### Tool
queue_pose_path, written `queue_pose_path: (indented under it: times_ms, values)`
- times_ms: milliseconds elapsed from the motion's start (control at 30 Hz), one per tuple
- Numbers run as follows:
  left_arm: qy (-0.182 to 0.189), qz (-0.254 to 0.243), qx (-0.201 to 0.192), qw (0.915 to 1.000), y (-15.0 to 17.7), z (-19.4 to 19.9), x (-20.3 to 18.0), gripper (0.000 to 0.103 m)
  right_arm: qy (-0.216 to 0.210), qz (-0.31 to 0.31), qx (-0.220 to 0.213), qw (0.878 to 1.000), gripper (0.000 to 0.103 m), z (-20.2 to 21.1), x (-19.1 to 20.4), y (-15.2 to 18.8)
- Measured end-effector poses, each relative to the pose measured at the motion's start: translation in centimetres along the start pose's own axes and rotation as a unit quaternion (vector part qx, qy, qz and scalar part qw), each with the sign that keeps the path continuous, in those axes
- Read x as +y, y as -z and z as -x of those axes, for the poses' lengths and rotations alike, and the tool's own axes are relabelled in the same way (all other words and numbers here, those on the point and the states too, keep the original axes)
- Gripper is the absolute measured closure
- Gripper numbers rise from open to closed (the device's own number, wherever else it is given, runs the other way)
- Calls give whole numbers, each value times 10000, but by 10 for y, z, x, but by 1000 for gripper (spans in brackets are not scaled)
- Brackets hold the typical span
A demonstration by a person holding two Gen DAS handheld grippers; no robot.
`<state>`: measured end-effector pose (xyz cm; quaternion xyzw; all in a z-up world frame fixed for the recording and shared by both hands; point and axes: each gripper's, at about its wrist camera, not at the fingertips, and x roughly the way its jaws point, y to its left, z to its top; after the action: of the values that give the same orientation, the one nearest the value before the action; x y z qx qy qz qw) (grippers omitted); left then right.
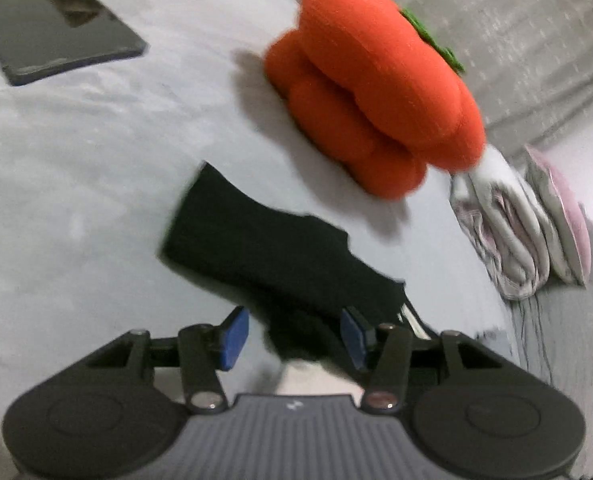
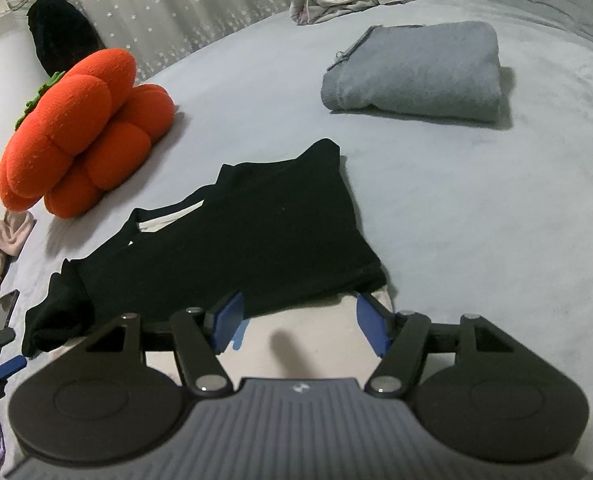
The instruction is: Fold clothes
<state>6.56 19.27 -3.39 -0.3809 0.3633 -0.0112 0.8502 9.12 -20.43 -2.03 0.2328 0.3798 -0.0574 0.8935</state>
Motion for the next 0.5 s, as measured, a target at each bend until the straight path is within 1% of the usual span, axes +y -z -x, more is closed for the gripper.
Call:
queue_pose_path:
  times_ms: [100,133,167,200,233,267,300,333,400,467,500]
  values:
    - [-163,339,-211,9991,-2,-2,10,53,-17,-12,4,10000,36,0,0,0]
    - [-281,392,-301,9984,0,-4,12,55,-27,-9,8,10000,36,1,0,0]
    - [-398,409,-370,9977,1,-8,12,59,-42,-15,15,10000,36,1,0,1]
    - [-515,426,-439,9968,3,-12,13,61,-69,-25,28,10000,36,1,0,1]
    - [-631,443,-508,9957,5,-16,14,62,-101,-32,39,9999,36,1,0,1]
    - [-717,464,-571,9947,6,-20,14,64,-133,-38,49,9999,36,2,1,1]
    - [-765,483,-683,9936,8,-25,15,69,-165,-38,51,9998,36,2,2,0]
    - [-798,485,-807,9924,7,-26,17,70,-194,-32,46,9998,36,3,3,0]
    - [-819,396,-1001,9908,5,-30,17,89,-249,-23,28,9997,36,6,4,0]
    - [-770,294,-1099,9905,2,-33,17,97,-308,-28,3,9995,36,9,5,-1]
    - [-727,258,-1149,9904,1,-34,16,97,-354,-54,-8,9994,36,10,5,-2]
